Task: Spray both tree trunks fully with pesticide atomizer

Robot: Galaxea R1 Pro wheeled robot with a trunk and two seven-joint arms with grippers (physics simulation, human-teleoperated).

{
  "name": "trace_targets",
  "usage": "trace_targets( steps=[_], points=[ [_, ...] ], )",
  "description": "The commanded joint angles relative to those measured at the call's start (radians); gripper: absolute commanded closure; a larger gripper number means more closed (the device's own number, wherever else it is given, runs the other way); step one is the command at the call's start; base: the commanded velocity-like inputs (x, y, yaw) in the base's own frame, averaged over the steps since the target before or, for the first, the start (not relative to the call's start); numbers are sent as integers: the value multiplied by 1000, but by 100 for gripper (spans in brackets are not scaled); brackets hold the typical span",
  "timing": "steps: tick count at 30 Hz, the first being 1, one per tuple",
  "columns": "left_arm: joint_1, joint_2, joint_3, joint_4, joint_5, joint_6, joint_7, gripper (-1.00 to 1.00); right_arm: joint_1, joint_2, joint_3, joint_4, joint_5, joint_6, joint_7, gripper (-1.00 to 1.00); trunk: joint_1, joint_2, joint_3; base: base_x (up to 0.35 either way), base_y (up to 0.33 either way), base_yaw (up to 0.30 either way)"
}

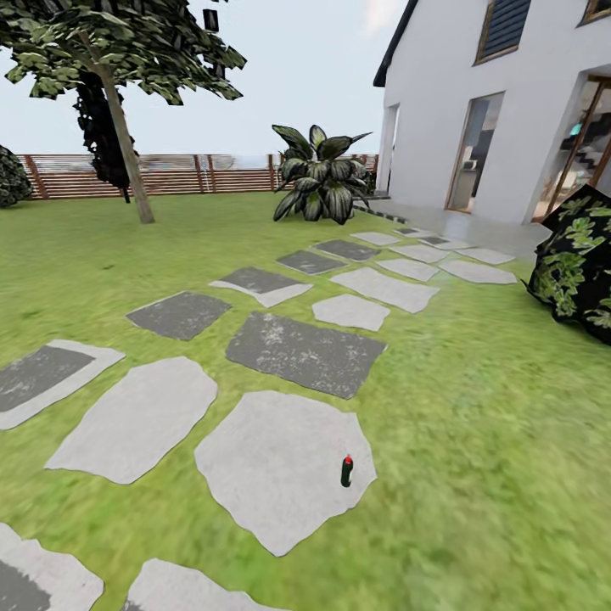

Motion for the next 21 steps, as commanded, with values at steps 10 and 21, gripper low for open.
trace_targets(
  steps=[10,21],
  points=[
    [0,0,0,-1,-1,0,0,-100,0,0,0,0,0,0,0,-100,0,0,0,157,-241,0],
    [0,0,0,-1,-2,0,0,-100,0,0,0,0,0,0,0,-100,0,0,0,114,-263,-206]
  ],
)
